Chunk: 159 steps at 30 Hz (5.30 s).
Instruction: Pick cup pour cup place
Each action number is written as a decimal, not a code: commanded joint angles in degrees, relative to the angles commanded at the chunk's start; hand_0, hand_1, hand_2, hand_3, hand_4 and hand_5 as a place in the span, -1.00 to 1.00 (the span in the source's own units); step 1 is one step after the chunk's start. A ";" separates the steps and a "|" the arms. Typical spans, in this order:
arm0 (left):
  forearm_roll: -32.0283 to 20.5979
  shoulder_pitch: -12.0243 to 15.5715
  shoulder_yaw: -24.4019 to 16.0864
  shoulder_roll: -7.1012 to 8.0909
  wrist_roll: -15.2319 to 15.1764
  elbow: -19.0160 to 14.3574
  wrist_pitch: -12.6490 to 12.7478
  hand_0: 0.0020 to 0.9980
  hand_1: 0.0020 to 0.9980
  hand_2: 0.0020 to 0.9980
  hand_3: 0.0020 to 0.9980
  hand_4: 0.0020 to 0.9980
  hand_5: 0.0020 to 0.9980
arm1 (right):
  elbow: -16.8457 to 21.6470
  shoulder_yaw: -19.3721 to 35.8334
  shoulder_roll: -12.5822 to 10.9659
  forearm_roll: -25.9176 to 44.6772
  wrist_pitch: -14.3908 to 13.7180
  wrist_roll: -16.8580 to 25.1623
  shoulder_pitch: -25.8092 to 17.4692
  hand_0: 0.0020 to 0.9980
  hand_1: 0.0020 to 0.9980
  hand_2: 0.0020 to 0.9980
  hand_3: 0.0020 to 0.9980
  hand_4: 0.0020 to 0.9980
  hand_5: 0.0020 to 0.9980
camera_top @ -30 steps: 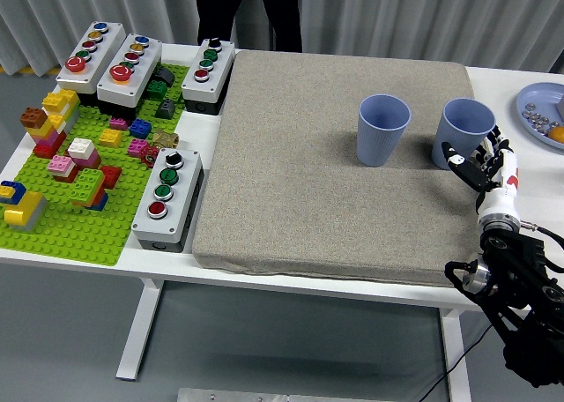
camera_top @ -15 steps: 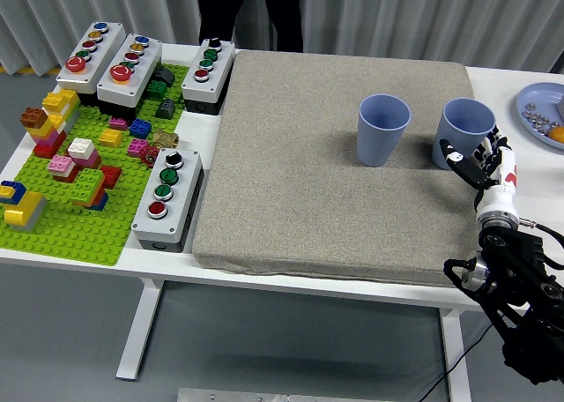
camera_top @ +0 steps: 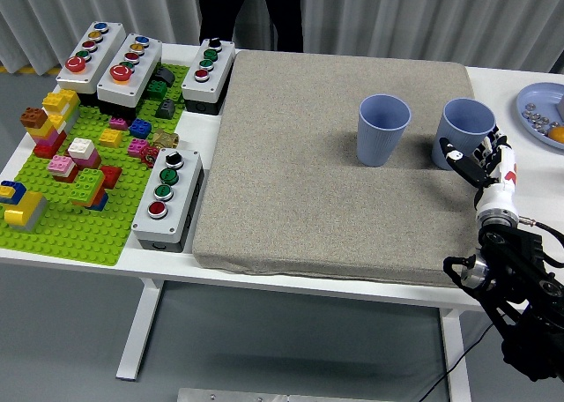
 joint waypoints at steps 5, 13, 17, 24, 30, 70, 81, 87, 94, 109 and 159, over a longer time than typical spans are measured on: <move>-0.02 -0.04 0.05 -0.02 -0.02 0.00 -0.02 0.51 0.62 0.70 0.53 0.02 0.93 | -0.53 -0.07 0.09 0.08 0.00 -0.12 0.26 0.89 0.71 0.92 0.86 0.78 -0.28; -0.18 -0.12 0.27 0.00 -0.01 0.00 -0.04 0.51 0.62 0.70 0.53 0.02 0.93 | -0.87 -0.38 0.37 -0.04 0.00 -0.29 0.40 0.88 0.71 0.91 0.86 0.78 -0.28; -0.02 -0.04 0.19 0.00 0.05 0.00 -0.03 0.51 0.62 0.70 0.53 0.02 0.93 | -1.08 -0.45 0.48 0.01 0.00 -0.34 0.40 0.88 0.71 0.91 0.86 0.78 -0.27; -0.08 0.05 0.37 0.01 0.00 0.00 -0.03 0.51 0.62 0.70 0.53 0.02 0.93 | -1.48 -0.47 0.66 -0.06 0.00 -0.48 0.50 0.88 0.71 0.91 0.86 0.78 -0.27; -0.05 0.10 0.38 0.02 0.00 0.00 -0.03 0.51 0.62 0.70 0.53 0.02 0.93 | -1.82 -0.53 0.80 0.04 0.00 -0.54 0.75 0.88 0.71 0.91 0.86 0.77 -0.27; -0.45 -0.41 0.86 -0.02 -0.07 0.00 -0.11 0.51 0.62 0.70 0.53 0.02 0.92 | -3.31 -0.49 1.36 0.26 0.00 -0.14 2.55 0.85 0.63 0.76 0.70 0.75 -0.29; -0.38 -0.45 0.72 -0.02 -0.06 0.00 -0.08 0.51 0.62 0.70 0.53 0.02 0.92 | -2.99 -1.07 1.34 0.91 0.00 0.62 2.39 0.74 0.48 0.40 0.49 0.71 -0.36; -0.35 -0.40 0.70 -0.03 -0.06 0.00 -0.07 0.51 0.62 0.70 0.53 0.02 0.92 | -2.97 -0.98 1.35 0.70 0.00 0.38 2.36 0.64 0.31 0.12 0.31 0.50 -0.60; -0.37 -0.36 0.77 -0.02 -0.08 0.00 -0.09 0.51 0.62 0.70 0.53 0.03 0.92 | -2.98 -0.95 1.36 0.65 0.00 0.30 2.32 0.63 0.30 0.11 0.29 0.50 -0.60; -0.29 0.07 0.57 0.06 -0.03 0.00 -0.03 0.51 0.62 0.70 0.53 0.03 0.92 | -1.79 -1.44 0.77 -1.81 0.00 -0.18 2.34 0.58 0.25 0.07 0.26 0.49 -0.62; 0.19 -0.47 -0.22 0.33 -0.05 0.00 0.03 0.51 0.62 0.70 0.54 0.03 0.91 | 0.64 -12.56 -7.93 -24.79 0.00 -4.29 9.04 0.59 0.25 0.06 0.23 0.42 -0.62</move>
